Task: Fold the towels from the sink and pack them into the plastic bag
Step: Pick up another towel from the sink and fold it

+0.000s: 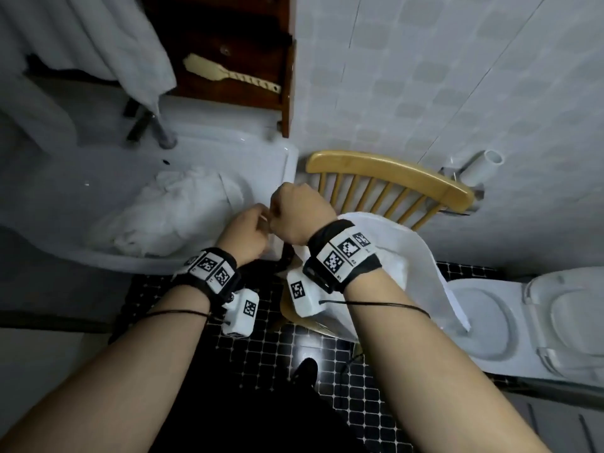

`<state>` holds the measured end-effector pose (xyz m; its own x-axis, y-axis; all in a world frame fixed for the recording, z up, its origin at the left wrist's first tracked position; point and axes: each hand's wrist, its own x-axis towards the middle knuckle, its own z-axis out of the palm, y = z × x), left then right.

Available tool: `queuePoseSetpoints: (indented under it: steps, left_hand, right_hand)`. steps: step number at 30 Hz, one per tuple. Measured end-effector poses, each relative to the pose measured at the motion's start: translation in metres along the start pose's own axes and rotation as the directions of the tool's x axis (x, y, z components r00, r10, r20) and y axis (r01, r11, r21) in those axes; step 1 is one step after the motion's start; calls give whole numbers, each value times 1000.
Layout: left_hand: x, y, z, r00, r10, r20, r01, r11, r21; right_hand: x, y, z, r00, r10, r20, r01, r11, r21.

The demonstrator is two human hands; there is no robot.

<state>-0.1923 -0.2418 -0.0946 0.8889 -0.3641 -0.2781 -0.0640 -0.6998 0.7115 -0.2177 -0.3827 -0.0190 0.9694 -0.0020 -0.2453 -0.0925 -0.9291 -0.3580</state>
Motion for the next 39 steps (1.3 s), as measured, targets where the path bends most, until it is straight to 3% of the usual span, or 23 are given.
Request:
queuePoseSetpoints:
  steps: [3,6,12,16,20,24,26,28,30,32,35,37,39]
  left_hand:
    - [14,-48,-26,997,-72,-4,72,988,135]
    - [28,-103,-55,986,-163,39,145,946,291]
    - [46,-205,-111,954,-275,116,232,929,289]
    - [63,-249,-131,903,-417,102,352,855,380]
    - [78,-284,-143,911,-408,66,374,883,284]
    - [93,-315,-154,862,-498,94,479,861,174]
    - [96,-324,-157,858,-512,38,486,834,262]
    - [88,-323,-159,884,-464,-52,428,761,488]
    - [81,-313,-159,953,-298,-57,276,773,571]
    - [72,-299,-163,990,-138,36,108,888,447]
    - [61,-271,-173,974,-42,223,14,992,127]
    - [56,-254,-185,959,22,281,-55,992,109]
    - [52,-238,-200,950,39,309,-91,984,156]
  right_hand:
    - [25,-46,19,1000,2,0,-2,999,46]
    - [58,-94,48,993,63,103,-78,986,147]
    - [122,-119,134,918,238,319,-302,938,170]
    - [143,-122,186,889,232,395,-321,931,175]
    - [159,-137,222,843,262,470,-379,909,172]
    - [169,-147,239,793,316,521,-425,899,103]
    - [176,-148,240,785,323,528,-424,902,78]
    - [180,-150,245,778,339,528,-433,900,60]
    - [182,-150,248,776,371,510,-466,882,67]
    - [180,-156,247,818,363,445,-473,866,162]
    - [177,-173,234,954,204,219,-258,932,256]
    - [174,-183,223,985,73,153,-99,981,169]
    - [170,-184,215,996,46,80,-53,995,88]
